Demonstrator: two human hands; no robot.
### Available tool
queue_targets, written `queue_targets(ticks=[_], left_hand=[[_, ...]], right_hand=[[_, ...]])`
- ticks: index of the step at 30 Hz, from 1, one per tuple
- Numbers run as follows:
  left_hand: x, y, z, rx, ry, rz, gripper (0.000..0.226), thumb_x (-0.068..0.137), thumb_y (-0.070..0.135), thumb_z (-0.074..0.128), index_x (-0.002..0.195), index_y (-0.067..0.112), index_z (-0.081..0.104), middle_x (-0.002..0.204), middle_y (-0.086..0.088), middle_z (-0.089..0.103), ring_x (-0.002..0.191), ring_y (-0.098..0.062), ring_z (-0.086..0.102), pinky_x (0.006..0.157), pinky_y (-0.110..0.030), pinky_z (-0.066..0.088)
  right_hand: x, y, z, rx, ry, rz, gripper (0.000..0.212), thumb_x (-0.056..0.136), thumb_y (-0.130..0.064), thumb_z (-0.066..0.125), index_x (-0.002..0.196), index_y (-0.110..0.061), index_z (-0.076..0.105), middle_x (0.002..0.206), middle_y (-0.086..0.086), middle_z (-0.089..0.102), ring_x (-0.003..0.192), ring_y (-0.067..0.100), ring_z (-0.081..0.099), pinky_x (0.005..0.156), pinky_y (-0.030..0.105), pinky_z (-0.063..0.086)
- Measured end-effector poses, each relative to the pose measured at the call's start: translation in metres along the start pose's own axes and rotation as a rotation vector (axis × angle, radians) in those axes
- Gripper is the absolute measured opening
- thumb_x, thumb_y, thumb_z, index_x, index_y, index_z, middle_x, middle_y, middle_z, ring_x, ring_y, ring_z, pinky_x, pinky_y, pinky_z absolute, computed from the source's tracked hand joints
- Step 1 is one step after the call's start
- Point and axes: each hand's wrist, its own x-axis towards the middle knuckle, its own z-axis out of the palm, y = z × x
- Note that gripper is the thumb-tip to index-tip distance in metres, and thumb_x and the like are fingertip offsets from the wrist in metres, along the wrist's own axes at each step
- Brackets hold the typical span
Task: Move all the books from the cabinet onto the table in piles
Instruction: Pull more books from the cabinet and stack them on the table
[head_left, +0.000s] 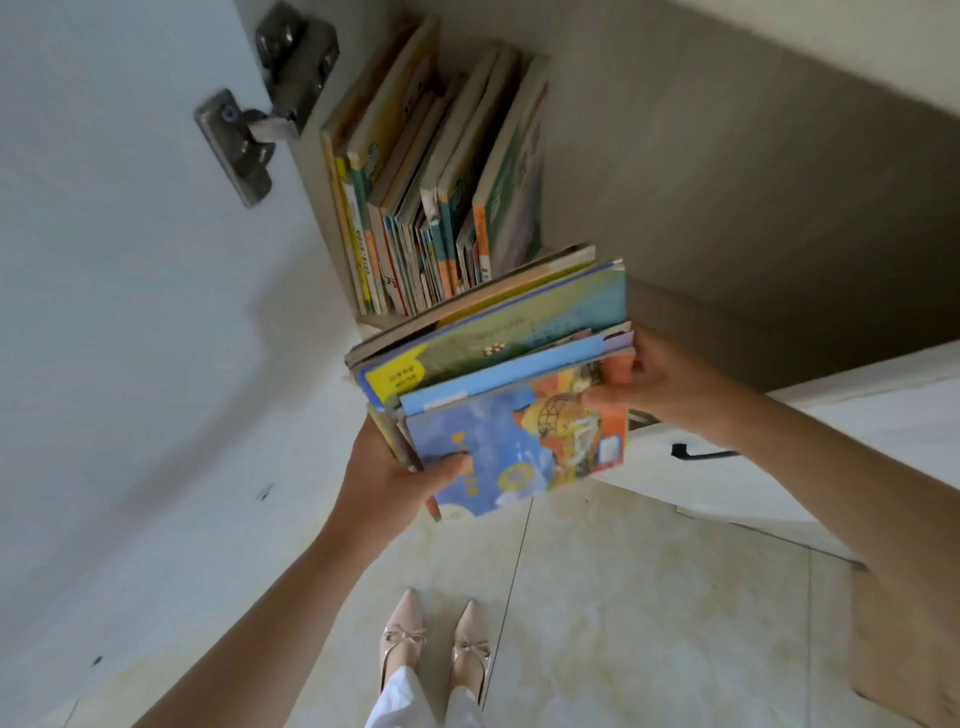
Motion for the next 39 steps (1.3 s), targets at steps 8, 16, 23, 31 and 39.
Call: queue_targets(ticks=[8,16,23,31,39], left_hand=[[-0.094,0.084,-0.020,-0.248,0.210,-0.299,0.058,0.064,0.006,0.084,0.110,0.028,0.056,0.089,-0.008,0.074,0.078,-0.027,0.072,0.068,-0.045,0.060],[-0.190,0.135,-0.035,-0.309,0.427,-0.421,0.049,0.079,0.000,0.074,0.110,0.028,0.049,0.084,-0.006,0.068,0.067,-0.016,0.068,0.064,-0.035,0.058],[-0.264,0.164,-0.036,-0.335,0.590,-0.407,0.051,0.083,0.001,0.071,0.120,0.023,0.044,0.098,-0.009,0.069,0.071,-0.015,0.072,0.057,-0.029,0.058],[-0.351,0.181,-0.009,-0.445,0.888,-0.314,0.057,0.080,0.000,0.073,0.124,0.024,0.046,0.098,-0.004,0.072,0.079,-0.020,0.074,0.058,-0.032,0.059],[-0.461,0.183,0.007,-0.486,1.262,-0.269,0.059,0.079,0.001,0.075,0.122,0.026,0.044,0.101,0.001,0.069,0.080,-0.015,0.073,0.059,-0.031,0.060]], right_hand=[[-0.109,-0.044,0.053,0.352,0.140,0.140,0.032,0.082,-0.022,0.069,0.112,-0.029,0.062,0.106,-0.002,0.075,0.095,0.023,0.073,0.083,0.043,0.058],[-0.189,-0.079,0.112,0.356,0.266,0.164,0.031,0.087,-0.010,0.067,0.105,-0.034,0.061,0.101,-0.007,0.074,0.089,0.011,0.072,0.076,0.036,0.058],[-0.230,-0.103,0.132,0.160,0.198,-0.029,0.041,0.086,-0.006,0.069,0.122,-0.020,0.055,0.098,-0.013,0.069,0.078,-0.005,0.068,0.061,0.011,0.052],[-0.256,-0.122,0.140,0.016,-0.062,-0.221,0.050,0.086,-0.013,0.070,0.130,-0.028,0.051,0.107,-0.012,0.068,0.091,-0.001,0.068,0.070,0.017,0.056],[-0.299,-0.142,0.200,-0.152,-0.418,-0.365,0.053,0.090,-0.023,0.066,0.135,-0.041,0.044,0.118,-0.011,0.065,0.101,0.011,0.069,0.075,0.035,0.062]])
